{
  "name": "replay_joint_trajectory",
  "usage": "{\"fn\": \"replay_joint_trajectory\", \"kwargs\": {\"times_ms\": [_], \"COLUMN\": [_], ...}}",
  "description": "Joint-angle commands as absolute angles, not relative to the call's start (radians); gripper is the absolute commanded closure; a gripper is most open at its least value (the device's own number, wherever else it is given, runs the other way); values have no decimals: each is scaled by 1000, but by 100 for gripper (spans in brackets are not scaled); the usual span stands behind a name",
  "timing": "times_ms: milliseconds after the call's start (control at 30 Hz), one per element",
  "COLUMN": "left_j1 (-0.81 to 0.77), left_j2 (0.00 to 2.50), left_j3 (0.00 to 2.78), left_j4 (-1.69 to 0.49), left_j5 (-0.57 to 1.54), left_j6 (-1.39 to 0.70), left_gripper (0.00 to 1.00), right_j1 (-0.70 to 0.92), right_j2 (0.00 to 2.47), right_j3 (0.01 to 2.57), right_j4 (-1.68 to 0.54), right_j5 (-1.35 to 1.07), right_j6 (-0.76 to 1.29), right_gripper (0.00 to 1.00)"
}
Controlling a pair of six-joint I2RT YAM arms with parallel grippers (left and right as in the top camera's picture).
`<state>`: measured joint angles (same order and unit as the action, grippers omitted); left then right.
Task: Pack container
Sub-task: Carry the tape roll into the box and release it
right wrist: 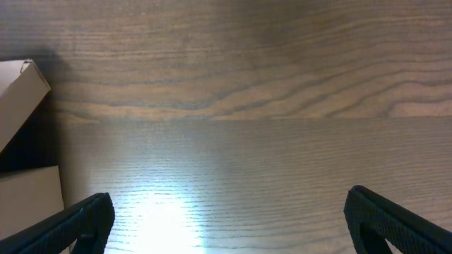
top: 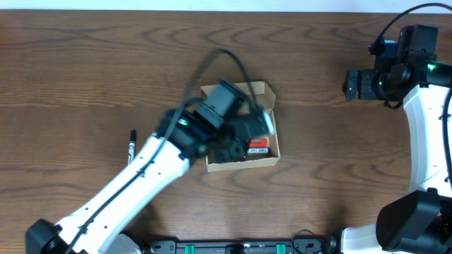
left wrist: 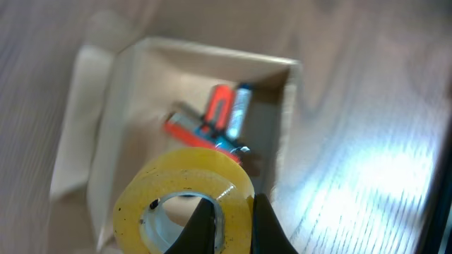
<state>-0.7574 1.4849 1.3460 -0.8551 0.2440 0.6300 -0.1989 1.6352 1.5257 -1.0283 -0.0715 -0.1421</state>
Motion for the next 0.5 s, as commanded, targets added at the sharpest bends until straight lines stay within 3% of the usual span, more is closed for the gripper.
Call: {"fn": "replay_joint_trajectory", "kwargs": {"times_ms": [0, 467], "left_j1": [-800, -777], "left_j2": [1544, 1868], "left_j3": [1342, 1342], "left_j4": [-844, -828], "left_j5": [253, 247], "left_j6": [793, 776], "left_gripper": [94, 93], "right_j1": [-202, -202], "right_j2": [1627, 1627], "right_j3": [1534, 1534], "right_j4": [-1029, -1034], "right_j5": [-75, -80], "right_j6": [-155, -154], "right_gripper": [1, 1]}}
